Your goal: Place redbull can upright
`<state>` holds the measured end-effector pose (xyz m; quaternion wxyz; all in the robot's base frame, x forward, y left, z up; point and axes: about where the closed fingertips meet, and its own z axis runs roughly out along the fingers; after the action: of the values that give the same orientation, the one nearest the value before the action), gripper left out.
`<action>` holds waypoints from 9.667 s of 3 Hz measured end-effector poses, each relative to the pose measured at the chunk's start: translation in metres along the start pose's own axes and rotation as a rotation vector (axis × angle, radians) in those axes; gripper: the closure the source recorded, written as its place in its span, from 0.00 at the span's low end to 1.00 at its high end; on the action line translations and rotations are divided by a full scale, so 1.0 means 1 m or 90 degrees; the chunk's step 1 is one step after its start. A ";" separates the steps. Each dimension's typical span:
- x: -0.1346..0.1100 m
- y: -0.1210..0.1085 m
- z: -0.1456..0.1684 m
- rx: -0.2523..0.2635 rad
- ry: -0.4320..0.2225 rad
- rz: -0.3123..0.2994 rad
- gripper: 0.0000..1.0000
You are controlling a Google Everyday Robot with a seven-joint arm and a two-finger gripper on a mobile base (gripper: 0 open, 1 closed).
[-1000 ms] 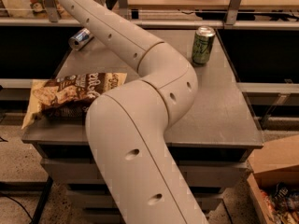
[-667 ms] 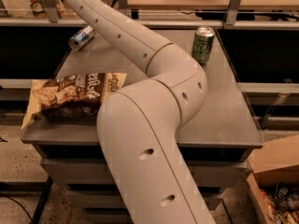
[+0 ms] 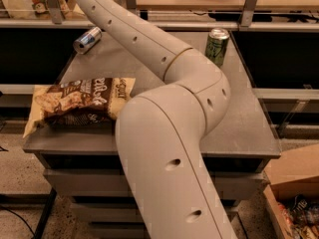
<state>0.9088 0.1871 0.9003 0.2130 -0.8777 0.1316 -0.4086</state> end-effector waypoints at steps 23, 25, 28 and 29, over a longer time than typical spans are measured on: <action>0.006 -0.011 -0.053 0.001 -0.026 0.098 0.54; -0.006 0.003 -0.142 -0.005 0.025 0.167 0.50; -0.038 0.018 -0.132 -0.035 0.005 0.161 1.00; -0.036 0.015 -0.130 -0.029 0.003 0.163 1.00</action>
Offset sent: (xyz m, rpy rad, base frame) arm 0.0088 0.0400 0.0073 0.0500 -0.0153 0.1044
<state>0.7847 0.1534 0.9441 0.2431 -0.8573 0.2521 -0.3774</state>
